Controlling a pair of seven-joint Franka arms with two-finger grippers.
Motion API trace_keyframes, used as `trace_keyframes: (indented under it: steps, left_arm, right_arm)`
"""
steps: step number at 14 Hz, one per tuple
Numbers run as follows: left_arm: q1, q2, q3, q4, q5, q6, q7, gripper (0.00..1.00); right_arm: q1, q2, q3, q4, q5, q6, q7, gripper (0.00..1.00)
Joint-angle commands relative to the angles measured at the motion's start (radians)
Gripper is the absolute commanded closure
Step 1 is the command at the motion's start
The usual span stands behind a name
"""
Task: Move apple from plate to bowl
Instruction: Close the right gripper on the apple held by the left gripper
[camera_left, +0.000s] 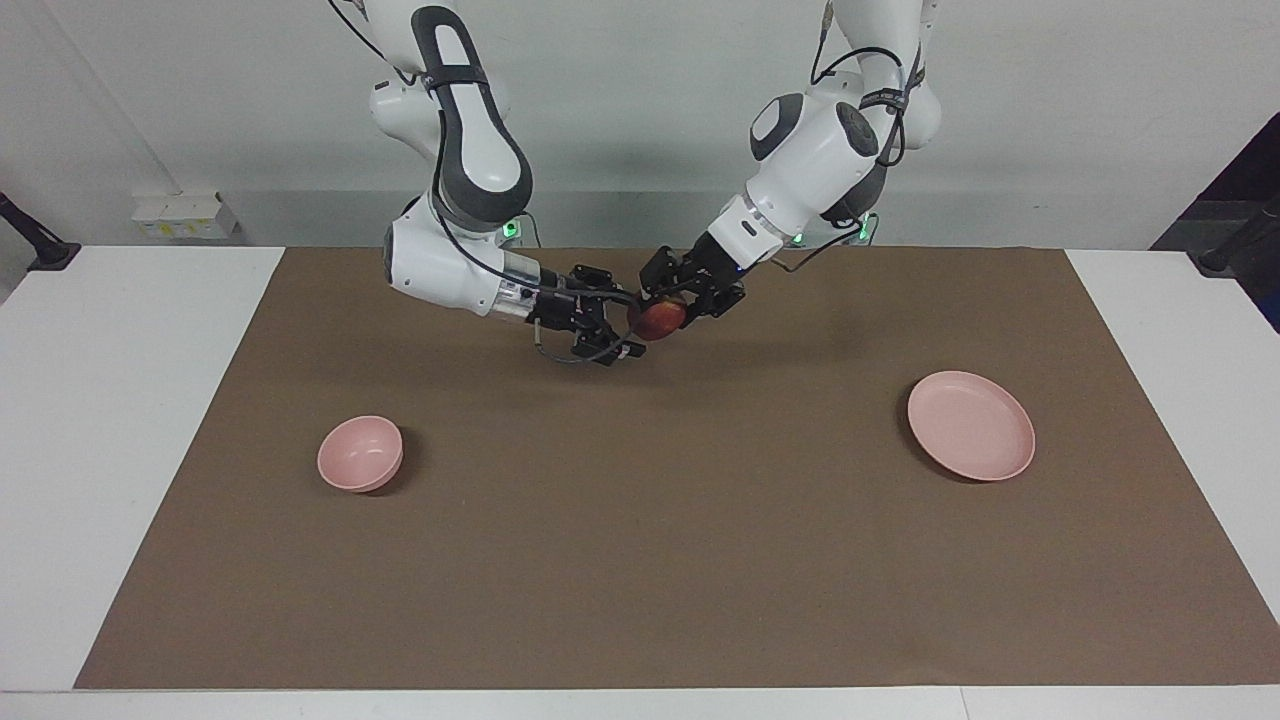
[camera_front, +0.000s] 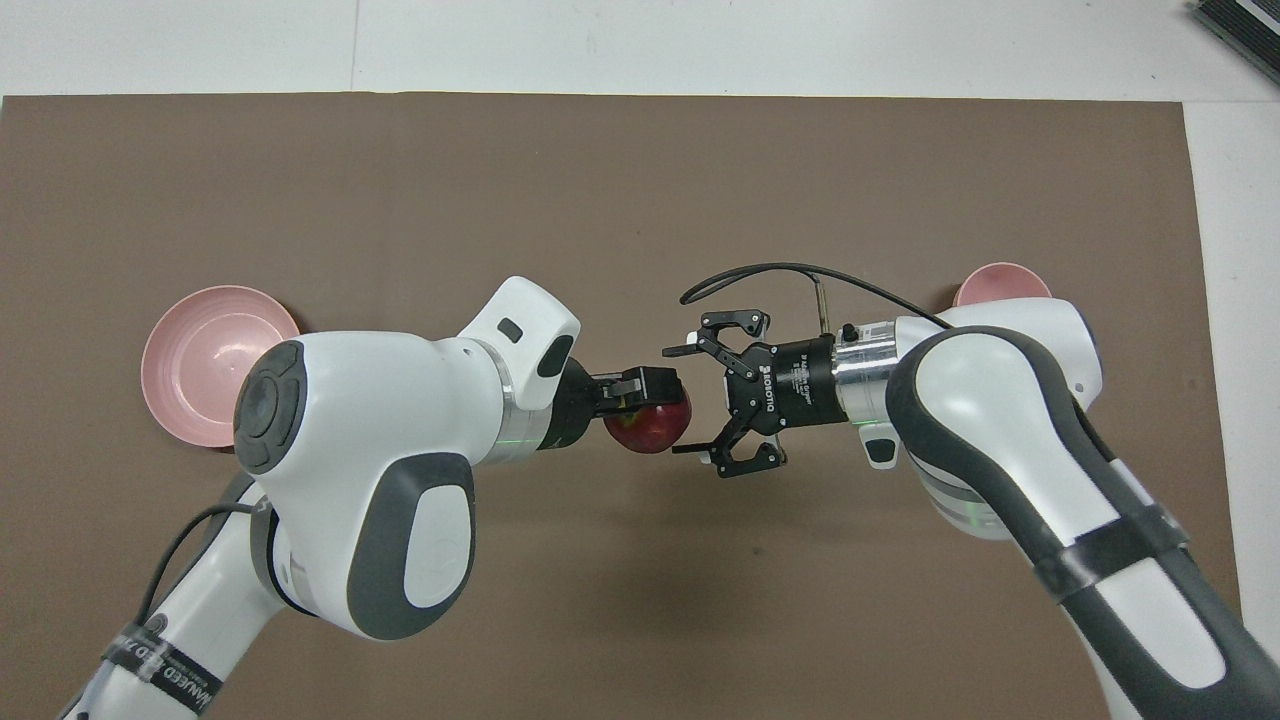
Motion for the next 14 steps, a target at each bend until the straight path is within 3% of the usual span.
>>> trace_keyframes:
  steps: [1, 6, 7, 8, 9, 12, 13, 14]
  left_arm:
    - [-0.023, 0.013, 0.007, 0.013, -0.007, 0.015, -0.007, 1.0]
    - [-0.023, 0.031, -0.006, 0.041, -0.006, 0.009, -0.007, 1.0]
    - [-0.023, 0.031, -0.009, 0.046, -0.006, 0.006, -0.007, 1.0]
    - [-0.023, 0.033, -0.009, 0.046, -0.006, 0.006, -0.008, 1.0]
    - [-0.023, 0.033, -0.009, 0.046, -0.006, 0.006, -0.008, 1.0]
    - [-0.023, 0.033, -0.009, 0.049, -0.004, 0.007, -0.008, 1.0]
    - [-0.021, 0.031, -0.009, 0.053, -0.004, 0.004, -0.01, 0.91]
    - [-0.02, 0.03, -0.009, 0.062, -0.004, 0.001, -0.012, 0.59]
  right_arm:
    - [0.001, -0.028, 0.003, -0.026, 0.047, 0.017, 0.006, 0.0]
    - [0.029, -0.032, 0.003, -0.025, 0.076, 0.017, -0.026, 0.0]
    - [0.027, -0.032, 0.003, -0.025, 0.075, 0.017, -0.029, 0.14]
    - [0.029, -0.032, 0.003, -0.023, 0.076, 0.02, -0.014, 0.91]
    - [0.027, -0.022, 0.002, -0.01, 0.058, 0.02, -0.008, 1.0]
    - [0.004, -0.018, -0.003, 0.018, -0.065, 0.012, -0.022, 1.0]
    - [0.003, -0.018, -0.003, 0.018, -0.065, 0.014, -0.014, 1.0]
    - [0.004, -0.018, -0.003, 0.018, -0.065, 0.015, -0.014, 1.0]
